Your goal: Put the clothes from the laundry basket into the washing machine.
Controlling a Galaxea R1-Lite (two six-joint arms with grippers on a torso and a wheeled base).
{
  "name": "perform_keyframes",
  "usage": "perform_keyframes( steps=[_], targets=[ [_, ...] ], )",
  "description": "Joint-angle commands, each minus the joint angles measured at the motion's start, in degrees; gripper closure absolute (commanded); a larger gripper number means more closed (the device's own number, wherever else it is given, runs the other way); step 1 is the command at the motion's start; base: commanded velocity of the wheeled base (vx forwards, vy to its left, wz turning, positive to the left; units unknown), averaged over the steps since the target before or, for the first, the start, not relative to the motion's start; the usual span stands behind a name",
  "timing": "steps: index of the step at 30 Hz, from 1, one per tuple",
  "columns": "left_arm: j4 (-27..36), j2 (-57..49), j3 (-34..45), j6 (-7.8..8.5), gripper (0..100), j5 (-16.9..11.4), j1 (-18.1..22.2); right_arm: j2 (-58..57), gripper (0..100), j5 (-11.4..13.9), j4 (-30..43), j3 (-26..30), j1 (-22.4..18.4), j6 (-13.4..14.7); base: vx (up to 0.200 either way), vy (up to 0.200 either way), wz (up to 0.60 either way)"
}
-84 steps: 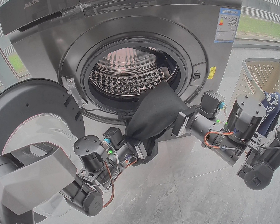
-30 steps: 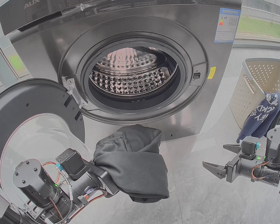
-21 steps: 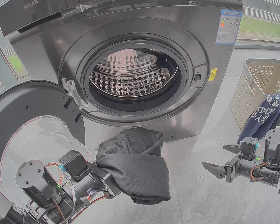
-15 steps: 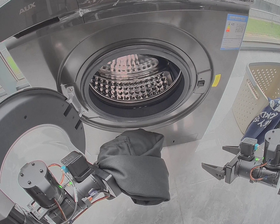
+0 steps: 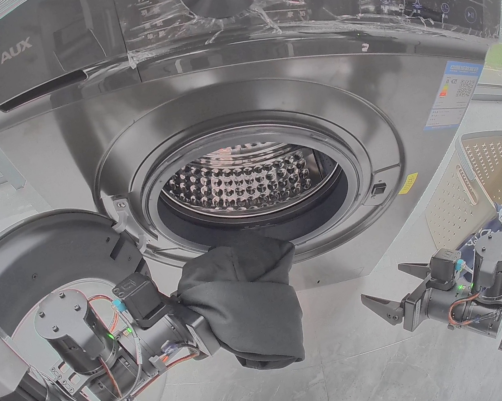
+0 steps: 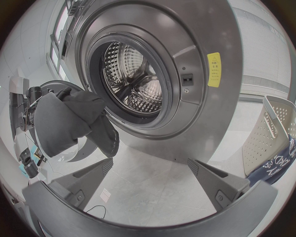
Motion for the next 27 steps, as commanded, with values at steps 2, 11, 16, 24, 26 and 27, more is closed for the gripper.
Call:
perform_keyframes(
  steps=[2,11,16,24,26,27],
  targets=[
    [-0.01,0.26,0.16,-0.04,100,0.00,-0.13,0.07,0,0.06,0.05,0.47,1.08,0.09,0.000,0.000,0.00],
    [-0.01,0.70,0.07,0.05,100,0.09,-0.39,-0.46,0,0.15,0.05,1.00,2.05,0.09,0.000,0.000,0.00],
    [-0.01,0.35,0.51,0.05,100,0.27,-2.33,-1.25,0,0.06,0.05,1.00,2.66,-0.09,0.000,0.000,0.00],
    [0.08,6.68,-6.70,1.19,100,1.85,-3.73,-2.13,0,0.15,0.05,1.79,4.68,0.00,0.000,0.000,0.00],
    [0.08,8.17,-8.46,2.60,100,1.85,-3.38,-2.13,0,0.15,0.05,2.32,5.91,0.00,0.000,0.000,0.00],
    [0.08,9.05,-9.51,2.86,100,2.02,-3.29,-2.13,0,0.15,0.05,2.49,6.44,0.00,0.000,0.000,0.00]
  ],
)
